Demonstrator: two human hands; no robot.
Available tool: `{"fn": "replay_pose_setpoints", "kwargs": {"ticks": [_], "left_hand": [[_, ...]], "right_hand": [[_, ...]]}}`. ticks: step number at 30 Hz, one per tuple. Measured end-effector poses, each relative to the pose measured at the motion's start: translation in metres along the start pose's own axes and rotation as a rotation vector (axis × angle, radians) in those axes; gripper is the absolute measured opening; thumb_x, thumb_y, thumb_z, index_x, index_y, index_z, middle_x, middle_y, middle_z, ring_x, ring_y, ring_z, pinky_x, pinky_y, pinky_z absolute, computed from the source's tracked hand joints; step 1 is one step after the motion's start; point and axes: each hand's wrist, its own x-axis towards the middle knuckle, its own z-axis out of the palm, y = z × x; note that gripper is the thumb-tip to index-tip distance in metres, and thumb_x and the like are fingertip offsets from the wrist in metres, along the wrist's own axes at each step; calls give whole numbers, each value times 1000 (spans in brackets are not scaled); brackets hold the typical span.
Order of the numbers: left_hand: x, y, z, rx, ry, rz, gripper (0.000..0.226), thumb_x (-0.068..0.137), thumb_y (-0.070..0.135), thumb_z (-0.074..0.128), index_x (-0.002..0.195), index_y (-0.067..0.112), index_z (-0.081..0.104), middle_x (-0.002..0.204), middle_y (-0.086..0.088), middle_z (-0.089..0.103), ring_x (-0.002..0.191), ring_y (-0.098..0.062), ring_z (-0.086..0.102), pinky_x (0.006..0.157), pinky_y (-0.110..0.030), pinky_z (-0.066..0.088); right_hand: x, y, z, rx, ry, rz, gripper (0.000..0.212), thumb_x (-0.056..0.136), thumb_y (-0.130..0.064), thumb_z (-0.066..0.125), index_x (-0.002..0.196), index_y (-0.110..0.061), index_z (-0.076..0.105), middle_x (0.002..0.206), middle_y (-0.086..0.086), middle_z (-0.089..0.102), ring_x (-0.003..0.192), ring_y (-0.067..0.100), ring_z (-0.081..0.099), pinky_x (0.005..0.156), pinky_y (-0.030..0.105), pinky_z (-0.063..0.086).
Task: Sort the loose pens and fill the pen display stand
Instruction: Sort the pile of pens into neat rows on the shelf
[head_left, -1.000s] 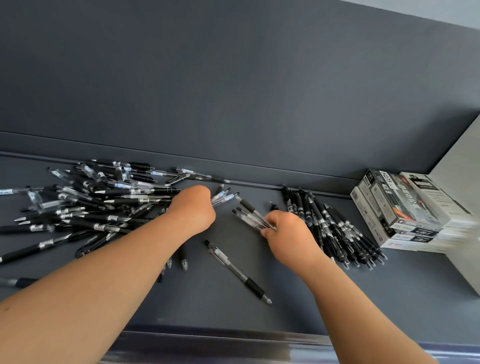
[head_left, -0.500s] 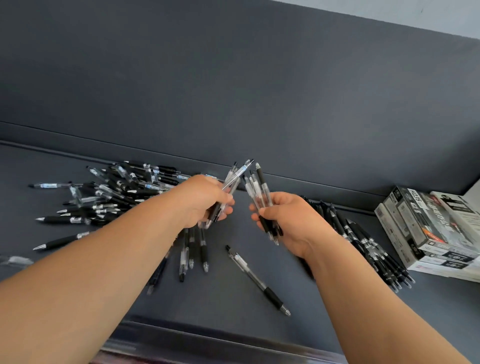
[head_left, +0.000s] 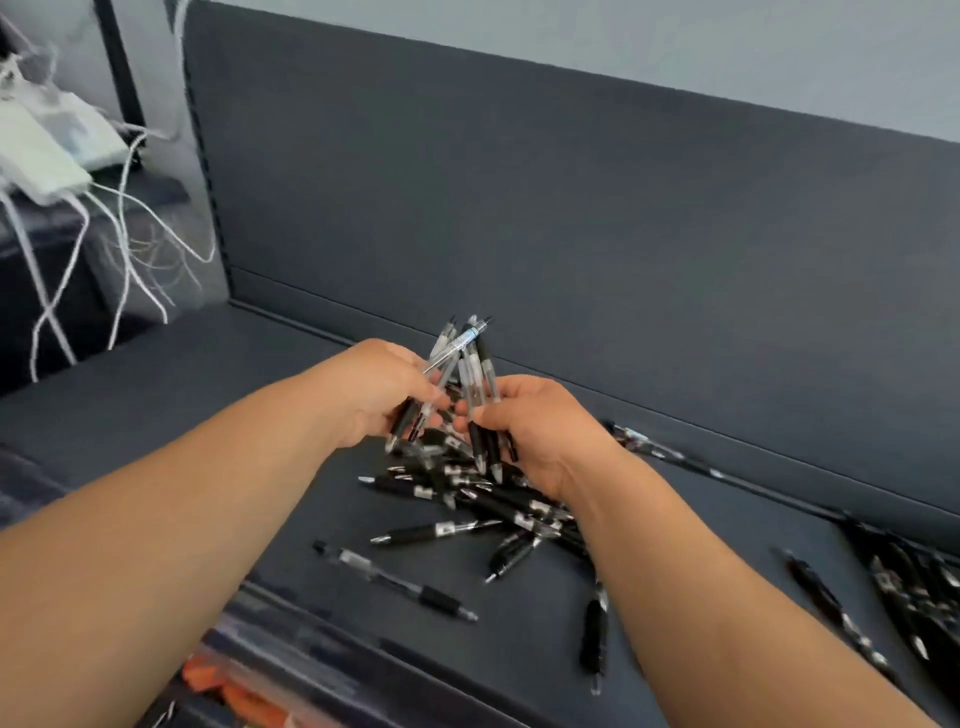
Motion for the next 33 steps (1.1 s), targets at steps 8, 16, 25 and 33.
{"fn": "replay_pose_setpoints", "kwargs": {"ticks": [8, 16, 25, 33], "left_hand": [[38, -34, -169, 325, 361, -8, 10, 81, -5, 61, 86, 4, 63, 79, -20, 67, 72, -32, 67, 73, -41, 56], [71, -69, -244, 885, 529, 26, 18, 78, 1, 52, 87, 11, 64, 81, -10, 61, 78, -29, 58, 61, -29, 41], [88, -99, -252, 1103, 349, 77, 46, 92, 35, 52, 135, 21, 43, 131, -7, 51, 120, -31, 42, 94, -39, 39], [84, -92, -253, 1040, 290, 40, 52, 93, 33, 51, 141, 21, 33, 140, -6, 43, 127, -31, 33, 99, -38, 35]], "right_hand": [[79, -12, 147, -256, 6, -27, 23, 80, 11, 55, 79, -11, 62, 82, 10, 65, 78, 24, 64, 82, 42, 55], [131, -4, 227, -589, 68, -34, 22, 79, 6, 48, 94, -4, 61, 77, 7, 57, 67, 22, 52, 58, 29, 44], [133, 8, 272, -1175, -95, -68, 61, 97, -29, 46, 149, -19, 17, 158, 0, 8, 141, 28, 15, 109, 41, 24], [128, 15, 272, -1269, -4, -87, 76, 94, -20, 49, 151, -15, 0, 151, 7, 29, 135, 30, 29, 104, 39, 31]]}}
